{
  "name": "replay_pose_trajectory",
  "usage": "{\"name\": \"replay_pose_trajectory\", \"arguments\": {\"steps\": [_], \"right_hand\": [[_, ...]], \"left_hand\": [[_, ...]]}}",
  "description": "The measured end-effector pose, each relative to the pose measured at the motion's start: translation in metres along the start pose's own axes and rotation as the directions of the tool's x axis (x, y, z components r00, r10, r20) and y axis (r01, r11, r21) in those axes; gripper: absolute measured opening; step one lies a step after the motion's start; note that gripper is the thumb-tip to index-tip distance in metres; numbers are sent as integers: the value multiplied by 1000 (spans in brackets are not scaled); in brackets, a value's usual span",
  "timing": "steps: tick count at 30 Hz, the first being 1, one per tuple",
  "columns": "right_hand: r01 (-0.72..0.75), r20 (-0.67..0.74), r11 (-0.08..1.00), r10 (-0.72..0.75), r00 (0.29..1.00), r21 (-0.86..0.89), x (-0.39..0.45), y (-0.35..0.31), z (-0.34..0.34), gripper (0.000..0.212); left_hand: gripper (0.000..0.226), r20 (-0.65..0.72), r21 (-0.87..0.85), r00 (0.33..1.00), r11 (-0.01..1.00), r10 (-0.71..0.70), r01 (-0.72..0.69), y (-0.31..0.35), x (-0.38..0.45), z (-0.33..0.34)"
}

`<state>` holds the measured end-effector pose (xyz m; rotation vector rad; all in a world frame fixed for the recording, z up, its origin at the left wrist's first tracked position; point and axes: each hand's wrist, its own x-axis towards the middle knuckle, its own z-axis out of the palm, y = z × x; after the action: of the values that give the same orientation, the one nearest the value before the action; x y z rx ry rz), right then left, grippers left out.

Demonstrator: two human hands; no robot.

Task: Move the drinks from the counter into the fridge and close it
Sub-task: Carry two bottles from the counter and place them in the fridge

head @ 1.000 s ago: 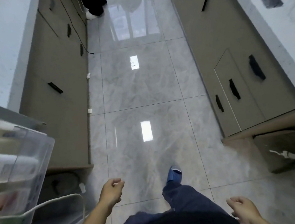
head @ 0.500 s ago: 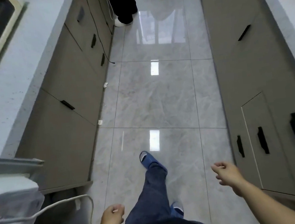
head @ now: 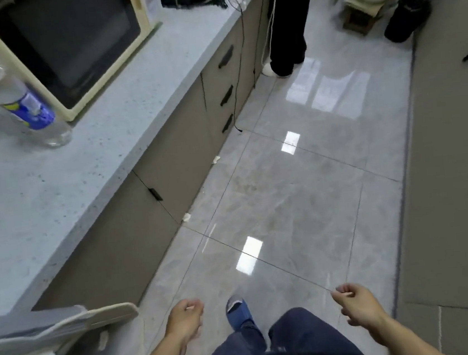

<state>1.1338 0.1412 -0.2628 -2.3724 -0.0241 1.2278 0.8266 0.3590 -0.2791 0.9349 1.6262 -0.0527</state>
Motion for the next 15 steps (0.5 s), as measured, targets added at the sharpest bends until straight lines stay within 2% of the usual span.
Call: {"name": "replay_pose_trajectory", "arguments": {"steps": [5,11,15], "right_hand": [[45,58,988,-37,998,-151,38,-68,-6,17],[166,125,922,-129,984,-351,85,-161,-2,21],[287,213,878,-218,952,-383,120,-237,20,18]], "left_hand": [[11,-64,-161,998,987,-8,-2,44,14,-3],[12,-184,-378,968,921,-173,92,70,11,-9],[14,-261,-551,946,834,-191,16,83,3,-9]]}}
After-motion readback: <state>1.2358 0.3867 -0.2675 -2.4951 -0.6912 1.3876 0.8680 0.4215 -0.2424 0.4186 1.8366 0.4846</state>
